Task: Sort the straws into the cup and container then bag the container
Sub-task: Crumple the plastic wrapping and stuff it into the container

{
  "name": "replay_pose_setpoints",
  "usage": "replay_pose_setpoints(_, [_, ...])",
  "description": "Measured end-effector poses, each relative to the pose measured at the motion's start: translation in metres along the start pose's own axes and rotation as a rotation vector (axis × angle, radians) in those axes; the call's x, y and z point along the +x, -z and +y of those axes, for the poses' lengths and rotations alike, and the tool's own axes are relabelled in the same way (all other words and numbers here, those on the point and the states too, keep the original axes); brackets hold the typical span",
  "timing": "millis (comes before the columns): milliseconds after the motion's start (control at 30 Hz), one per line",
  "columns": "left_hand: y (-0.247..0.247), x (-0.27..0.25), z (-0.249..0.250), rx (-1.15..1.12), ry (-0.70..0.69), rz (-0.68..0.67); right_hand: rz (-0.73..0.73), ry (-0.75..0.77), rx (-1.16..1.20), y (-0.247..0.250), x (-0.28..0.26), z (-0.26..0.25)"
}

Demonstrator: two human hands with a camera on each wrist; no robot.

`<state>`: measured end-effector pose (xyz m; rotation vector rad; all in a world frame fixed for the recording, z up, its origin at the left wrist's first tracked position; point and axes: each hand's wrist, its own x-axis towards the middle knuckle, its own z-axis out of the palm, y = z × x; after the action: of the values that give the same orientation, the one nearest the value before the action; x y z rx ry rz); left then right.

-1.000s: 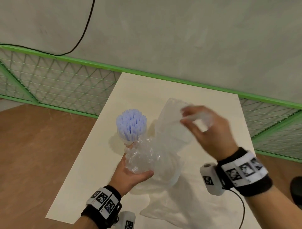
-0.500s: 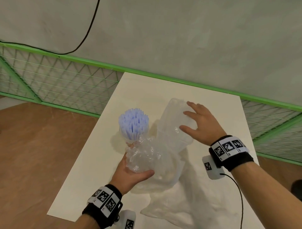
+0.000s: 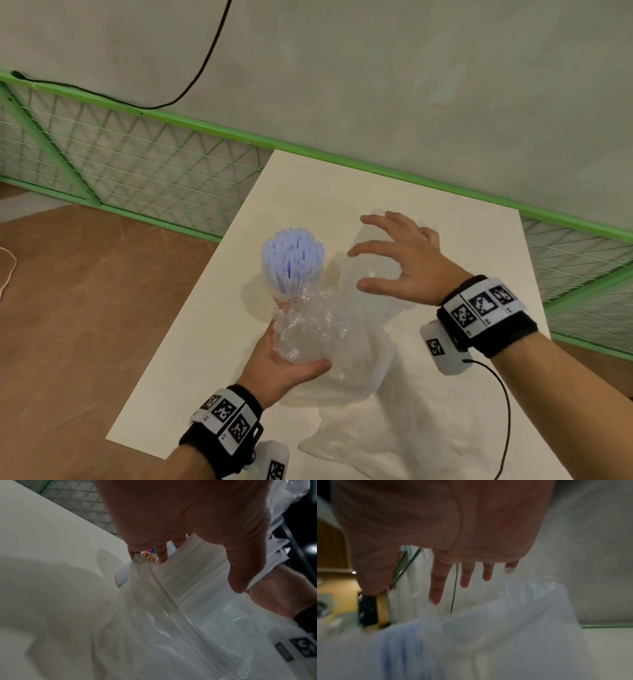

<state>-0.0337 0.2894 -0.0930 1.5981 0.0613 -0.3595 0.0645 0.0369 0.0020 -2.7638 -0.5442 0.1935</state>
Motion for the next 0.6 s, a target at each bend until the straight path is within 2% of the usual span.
replay_pose_setpoints(100, [0.0,0.002,0.001,0.007,0.0,-0.004,0.097,0.019,-0.106,-0.022,0.006,0.004])
replay_pose_setpoints(200, [0.001,0.002,0.002,0.012,0.005,-0.005,0.269,-0.134,-0.146,-0.02,0.017,0.026])
replay_pose_setpoints(267, [0.001,0.001,0.001,0.011,0.012,-0.012,0.301,-0.24,-0.172,-0.015,0.021,0.043])
replay_pose_setpoints(367, [0.0,0.0,0.003,0.01,0.016,-0.012,0.253,-0.241,-0.146,-0.012,0.029,0.05])
replay_pose_setpoints(500, [0.0,0.0,0.005,-0.003,0.017,-0.004,0.031,-0.226,-0.265,-0.016,0.041,0.043])
replay_pose_setpoints(600, [-0.001,0.001,0.006,-0.004,0.005,-0.005,0.012,-0.276,-0.334,-0.02,0.05,0.045])
